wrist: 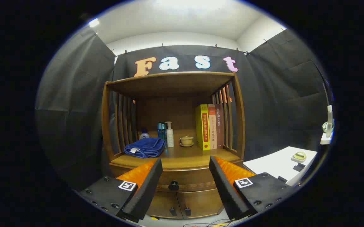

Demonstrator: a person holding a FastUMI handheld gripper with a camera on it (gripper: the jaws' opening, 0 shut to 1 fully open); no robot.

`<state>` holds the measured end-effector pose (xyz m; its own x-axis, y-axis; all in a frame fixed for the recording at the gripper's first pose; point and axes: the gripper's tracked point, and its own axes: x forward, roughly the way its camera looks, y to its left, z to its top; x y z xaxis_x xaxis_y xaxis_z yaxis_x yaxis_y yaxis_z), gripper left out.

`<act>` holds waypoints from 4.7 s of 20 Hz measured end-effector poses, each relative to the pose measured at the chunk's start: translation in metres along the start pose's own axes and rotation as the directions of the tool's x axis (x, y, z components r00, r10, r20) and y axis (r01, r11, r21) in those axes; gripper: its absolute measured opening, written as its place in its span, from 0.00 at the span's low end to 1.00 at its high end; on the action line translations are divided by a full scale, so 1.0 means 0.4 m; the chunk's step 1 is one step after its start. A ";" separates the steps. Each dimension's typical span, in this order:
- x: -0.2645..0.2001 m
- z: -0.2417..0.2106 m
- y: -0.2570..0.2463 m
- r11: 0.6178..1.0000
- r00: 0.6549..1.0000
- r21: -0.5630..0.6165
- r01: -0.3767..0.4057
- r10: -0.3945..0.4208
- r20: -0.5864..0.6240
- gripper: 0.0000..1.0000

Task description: Pull open the drawer, take out the items inside it, and place them on the countertop above the cabinet.

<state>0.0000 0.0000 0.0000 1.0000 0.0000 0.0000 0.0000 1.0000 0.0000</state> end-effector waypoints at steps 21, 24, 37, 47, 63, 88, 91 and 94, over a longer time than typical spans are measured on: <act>0.041 -0.077 0.013 1.000 0.997 -0.010 -0.018 0.017 -0.076 0.98; 0.058 -0.113 0.018 1.000 0.994 -0.017 -0.024 0.022 -0.107 0.98; 0.183 -0.361 0.044 0.998 0.955 -0.036 -0.050 0.037 -0.295 0.98; 0.306 -0.503 0.086 0.998 0.920 -0.014 -0.056 0.046 -0.389 0.98; 0.347 -0.555 0.092 1.000 0.911 -0.021 -0.006 -0.003 -0.412 0.54; 0.229 -0.520 0.102 1.000 0.915 -0.016 0.006 -0.012 -0.402 0.34; 0.207 -0.527 0.078 0.998 0.897 -0.023 0.050 -0.055 -0.438 0.12; 0.213 -0.544 0.094 1.000 0.896 0.011 0.021 -0.014 -0.444 0.29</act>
<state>0.0852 0.0376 -0.2175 0.8962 -0.0136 -0.4435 0.0206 0.9997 0.0108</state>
